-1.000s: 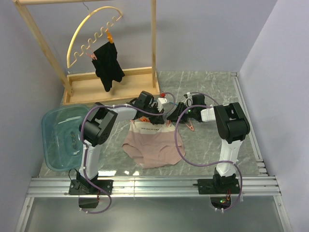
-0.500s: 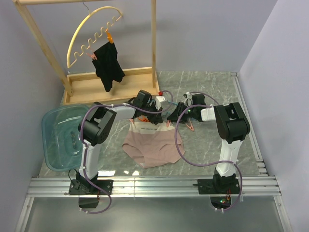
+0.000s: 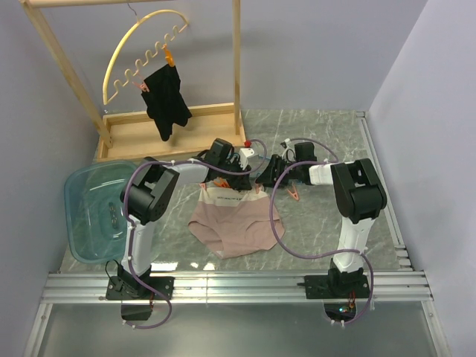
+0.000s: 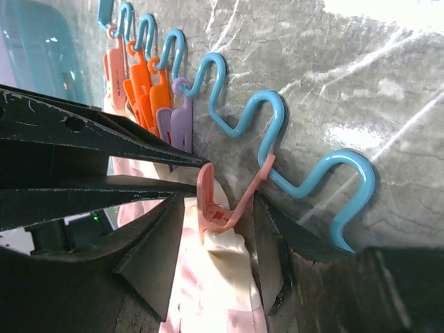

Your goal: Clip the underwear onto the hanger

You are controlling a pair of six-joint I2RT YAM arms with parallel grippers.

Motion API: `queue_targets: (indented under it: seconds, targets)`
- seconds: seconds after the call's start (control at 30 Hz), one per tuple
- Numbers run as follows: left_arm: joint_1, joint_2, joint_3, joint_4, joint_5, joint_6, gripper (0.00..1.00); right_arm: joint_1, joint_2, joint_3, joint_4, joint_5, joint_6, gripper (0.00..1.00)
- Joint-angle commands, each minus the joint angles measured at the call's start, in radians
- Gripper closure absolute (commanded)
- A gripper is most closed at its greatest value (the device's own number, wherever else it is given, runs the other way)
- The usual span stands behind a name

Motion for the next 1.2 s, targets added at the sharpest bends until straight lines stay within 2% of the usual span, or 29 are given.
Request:
queue_targets:
  seconds: [0.0, 0.17, 0.37, 0.47, 0.5, 0.53, 0.6, 0.63, 0.83, 1.03, 1.17]
  targets:
    - [-0.008, -0.073, 0.024, -0.013, 0.021, 0.028, 0.71, 0.004, -0.059, 0.024, -0.056, 0.054, -0.050, 0.48]
    - [-0.009, -0.135, 0.023, -0.064, -0.002, 0.040, 0.59, 0.004, -0.110, 0.023, -0.108, 0.082, -0.082, 0.40]
    - [-0.002, -0.283, 0.004, -0.148, -0.032, 0.086, 0.43, 0.004, -0.208, 0.064, -0.292, 0.154, -0.206, 0.32]
    - [0.015, -0.359, -0.005, -0.192, -0.029, 0.080, 0.23, 0.002, -0.263, 0.095, -0.387, 0.180, -0.284, 0.32]
    - [0.021, -0.391, -0.006, -0.199, -0.029, 0.073, 0.22, 0.002, -0.292, 0.105, -0.427, 0.186, -0.325, 0.32]
    - [0.035, -0.406, -0.008, -0.203, -0.025, 0.060, 0.13, 0.004, -0.303, 0.118, -0.449, 0.192, -0.347, 0.32]
    - [0.050, -0.449, -0.008, -0.211, -0.025, 0.031, 0.09, 0.002, -0.315, 0.170, -0.501, 0.223, -0.416, 0.13]
    - [0.063, -0.461, -0.005, -0.213, -0.038, 0.025, 0.01, 0.004, -0.308, 0.197, -0.525, 0.241, -0.447, 0.07]
    - [0.116, -0.532, 0.089, -0.232, -0.137, -0.081, 0.00, 0.013, -0.147, 0.504, -0.680, 0.430, -0.657, 0.04]
    - [0.146, -0.589, 0.115, -0.306, -0.160, -0.127, 0.01, 0.024, 0.076, 0.754, -0.816, 0.501, -0.813, 0.16]
    - [0.147, -0.661, 0.055, -0.305, -0.185, -0.135, 0.01, 0.027, 0.191, 0.887, -0.897, 0.485, -0.887, 0.25]
